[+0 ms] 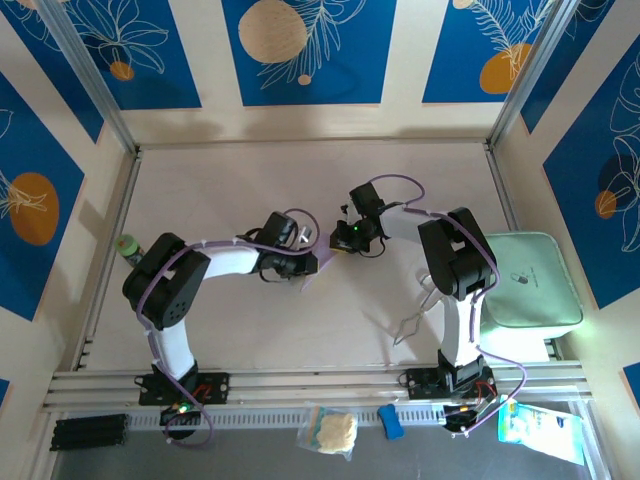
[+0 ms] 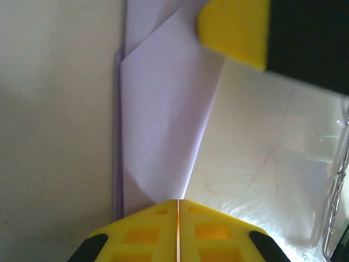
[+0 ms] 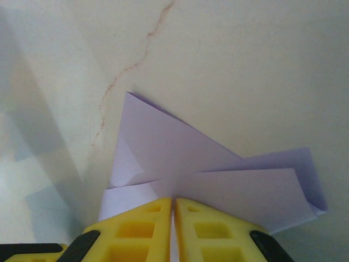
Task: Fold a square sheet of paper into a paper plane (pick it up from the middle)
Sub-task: Fold the wing for the fifth time at the center of the table.
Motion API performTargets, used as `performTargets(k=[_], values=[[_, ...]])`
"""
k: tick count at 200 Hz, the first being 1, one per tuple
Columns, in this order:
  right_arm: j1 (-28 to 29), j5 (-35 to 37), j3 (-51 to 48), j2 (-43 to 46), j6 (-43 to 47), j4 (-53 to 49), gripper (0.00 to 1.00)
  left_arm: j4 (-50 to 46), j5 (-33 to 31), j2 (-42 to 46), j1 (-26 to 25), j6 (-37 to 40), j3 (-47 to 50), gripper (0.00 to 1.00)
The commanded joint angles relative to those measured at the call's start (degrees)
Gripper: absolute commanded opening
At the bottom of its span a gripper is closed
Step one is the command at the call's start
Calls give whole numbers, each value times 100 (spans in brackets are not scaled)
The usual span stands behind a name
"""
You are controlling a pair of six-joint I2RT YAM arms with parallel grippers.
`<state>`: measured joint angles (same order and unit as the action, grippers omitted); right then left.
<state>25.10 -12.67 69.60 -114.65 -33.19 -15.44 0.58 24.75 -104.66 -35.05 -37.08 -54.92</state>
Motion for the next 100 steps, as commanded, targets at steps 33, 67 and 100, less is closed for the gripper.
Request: performTargets(k=[33, 67, 100], values=[[29, -192, -405, -7, -3, 211, 13, 26, -204, -382, 5, 15, -500, 9], [-20, -298, -483, 206, -17, 357, 12, -242, -216, -575, -10, 99, -608, 5], [40, -342, -382, 532, 12, 281, 12, -527, -252, -660, -24, 218, -647, 3]])
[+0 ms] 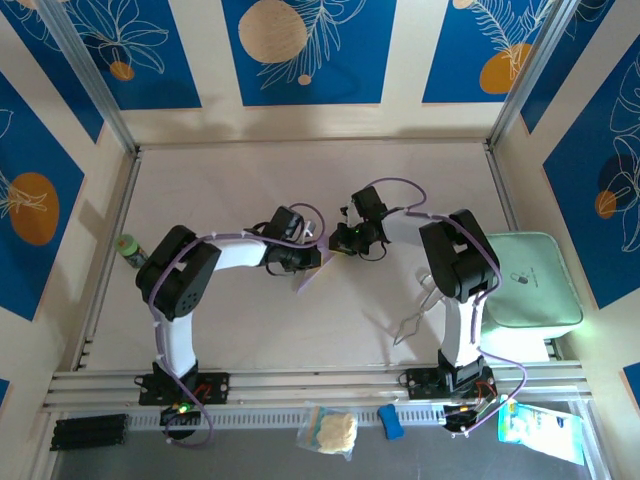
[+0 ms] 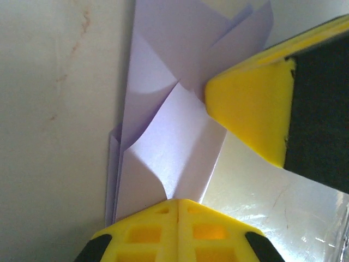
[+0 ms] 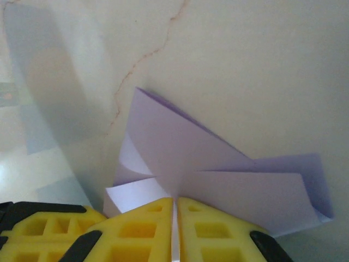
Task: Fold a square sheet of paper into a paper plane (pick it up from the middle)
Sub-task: Fold the wing for the fifth time at the center of the table.
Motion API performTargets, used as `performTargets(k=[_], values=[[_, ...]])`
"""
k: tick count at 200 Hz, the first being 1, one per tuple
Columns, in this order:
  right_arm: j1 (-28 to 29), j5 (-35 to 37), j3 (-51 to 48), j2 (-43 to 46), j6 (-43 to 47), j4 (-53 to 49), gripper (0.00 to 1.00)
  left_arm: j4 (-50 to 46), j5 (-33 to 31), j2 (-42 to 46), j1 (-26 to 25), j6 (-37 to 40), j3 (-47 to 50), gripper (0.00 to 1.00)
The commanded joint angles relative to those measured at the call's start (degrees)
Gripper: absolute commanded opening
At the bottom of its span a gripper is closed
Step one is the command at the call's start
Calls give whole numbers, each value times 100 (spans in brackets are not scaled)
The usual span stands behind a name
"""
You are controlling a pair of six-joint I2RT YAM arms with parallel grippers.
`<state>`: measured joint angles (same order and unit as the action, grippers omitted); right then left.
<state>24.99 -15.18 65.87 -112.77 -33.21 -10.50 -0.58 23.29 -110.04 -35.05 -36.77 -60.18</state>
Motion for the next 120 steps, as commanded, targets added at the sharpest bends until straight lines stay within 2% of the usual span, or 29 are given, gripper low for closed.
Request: performTargets(k=[1, 70, 120], values=[[55, -91, -6, 353, 15, -214, 12, -418, -105, -123, -22, 192, -119, 3], [311, 152, -228, 281, -418, -45, 8, -500, -193, -123, -44, 225, -81, 0], [130, 124, -301, -30, -478, 55, 6, -567, -245, -105, -44, 158, -12, 0]])
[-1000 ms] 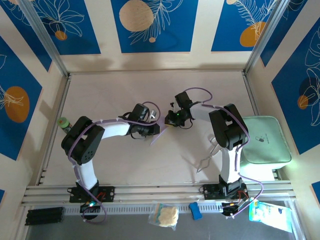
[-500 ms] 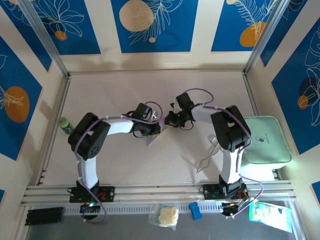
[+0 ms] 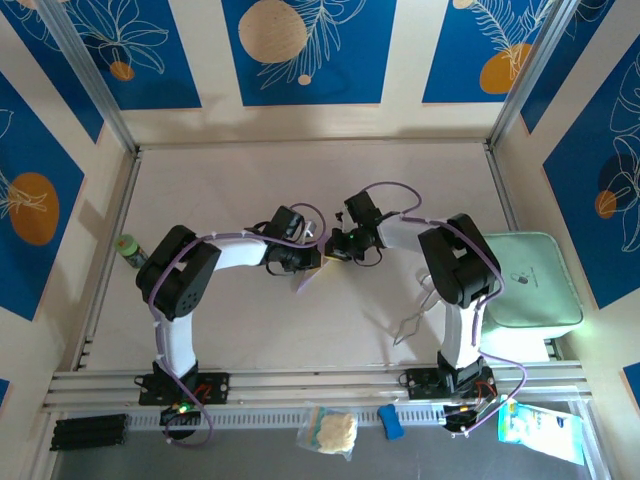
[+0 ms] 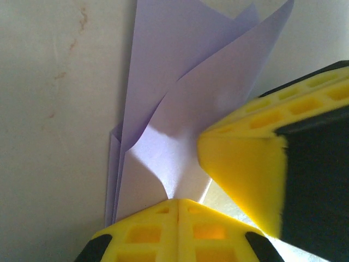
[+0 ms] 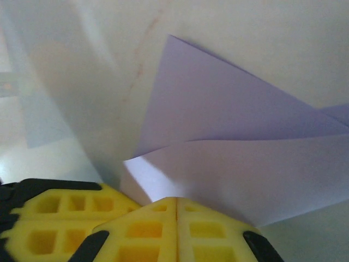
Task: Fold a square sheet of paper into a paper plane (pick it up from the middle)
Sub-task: Fold the wing for the fifth time at the center of the table.
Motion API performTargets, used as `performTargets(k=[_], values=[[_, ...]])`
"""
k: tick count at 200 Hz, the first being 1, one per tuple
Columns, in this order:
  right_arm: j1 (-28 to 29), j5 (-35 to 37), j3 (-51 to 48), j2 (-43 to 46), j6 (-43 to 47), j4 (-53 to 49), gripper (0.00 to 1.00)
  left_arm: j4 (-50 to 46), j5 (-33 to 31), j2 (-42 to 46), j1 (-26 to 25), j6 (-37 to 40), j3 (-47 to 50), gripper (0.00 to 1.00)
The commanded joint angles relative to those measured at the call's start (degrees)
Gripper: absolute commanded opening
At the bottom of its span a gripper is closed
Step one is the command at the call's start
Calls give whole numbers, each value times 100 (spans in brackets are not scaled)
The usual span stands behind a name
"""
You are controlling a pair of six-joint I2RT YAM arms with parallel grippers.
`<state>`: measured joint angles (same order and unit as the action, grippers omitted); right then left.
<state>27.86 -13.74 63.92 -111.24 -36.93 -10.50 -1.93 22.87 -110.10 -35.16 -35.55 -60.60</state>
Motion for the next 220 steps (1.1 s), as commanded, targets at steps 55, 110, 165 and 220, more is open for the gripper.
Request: performTargets(k=[55, 110, 165, 220], values=[[-971, 213, -67, -197, -243, 161, 6, -353, -272, -39, -27, -83, 502, 0], [-1432, 219, 160, -89, -169, 194, 5, -245, -216, -7, -35, -134, 520, 0], [-824, 134, -197, 762, -70, 112, 5, -256, -170, -7, -46, -128, 323, 0], [-181, -221, -306, 371, -460, 327, 5, -152, -126, 117, -44, -260, 286, 0]])
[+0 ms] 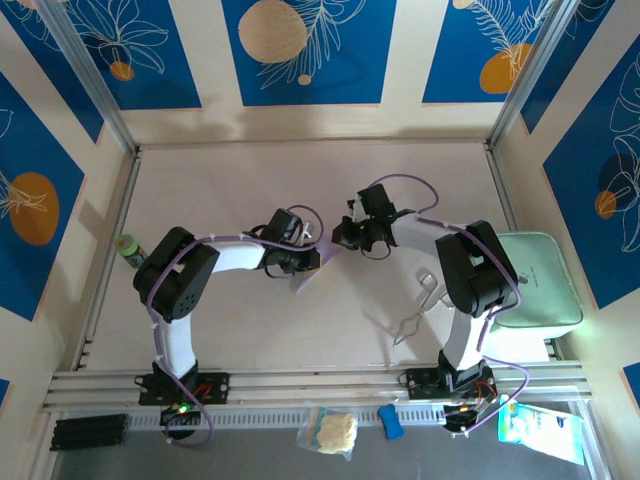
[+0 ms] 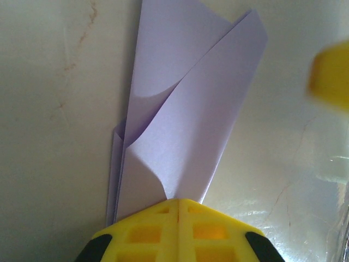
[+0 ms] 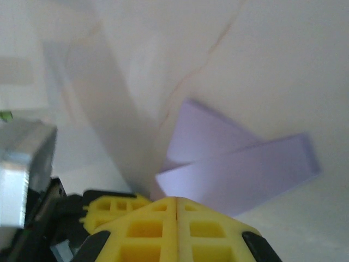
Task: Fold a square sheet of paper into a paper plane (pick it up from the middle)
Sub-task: Fold the wing for the fifth time at the center of the table.
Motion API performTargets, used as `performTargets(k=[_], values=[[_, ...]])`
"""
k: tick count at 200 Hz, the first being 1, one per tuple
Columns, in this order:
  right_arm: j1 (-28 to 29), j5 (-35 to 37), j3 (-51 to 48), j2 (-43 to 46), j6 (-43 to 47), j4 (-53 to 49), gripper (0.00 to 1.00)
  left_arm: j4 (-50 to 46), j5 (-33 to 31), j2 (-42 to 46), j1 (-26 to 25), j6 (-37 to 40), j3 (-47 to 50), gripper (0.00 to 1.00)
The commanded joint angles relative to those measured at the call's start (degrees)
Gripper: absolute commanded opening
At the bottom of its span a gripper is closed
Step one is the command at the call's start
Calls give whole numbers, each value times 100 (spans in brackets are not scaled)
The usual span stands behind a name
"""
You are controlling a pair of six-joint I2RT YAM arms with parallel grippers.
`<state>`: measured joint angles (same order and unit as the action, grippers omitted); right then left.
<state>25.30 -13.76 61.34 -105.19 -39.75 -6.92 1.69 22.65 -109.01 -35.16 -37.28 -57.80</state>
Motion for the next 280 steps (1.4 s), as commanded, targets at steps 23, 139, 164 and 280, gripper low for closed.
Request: performTargets(k=[23, 139, 164, 280], values=[[130, -369, -22, -487, -226, 62, 5, -437, -60, 20, -49, -147, -8, 0], [-10, -43, 277, -1095, 221, -520, 5, 162, 639, -103, -52, -142, -460, 9], [-25, 26, 360, -1118, 234, -711, 5, -46, 516, -184, -53, -13, -419, 6], [-42, 408, 854, -1392, 275, -1752, 5, -308, 417, 25, -67, 335, 596, 0]])
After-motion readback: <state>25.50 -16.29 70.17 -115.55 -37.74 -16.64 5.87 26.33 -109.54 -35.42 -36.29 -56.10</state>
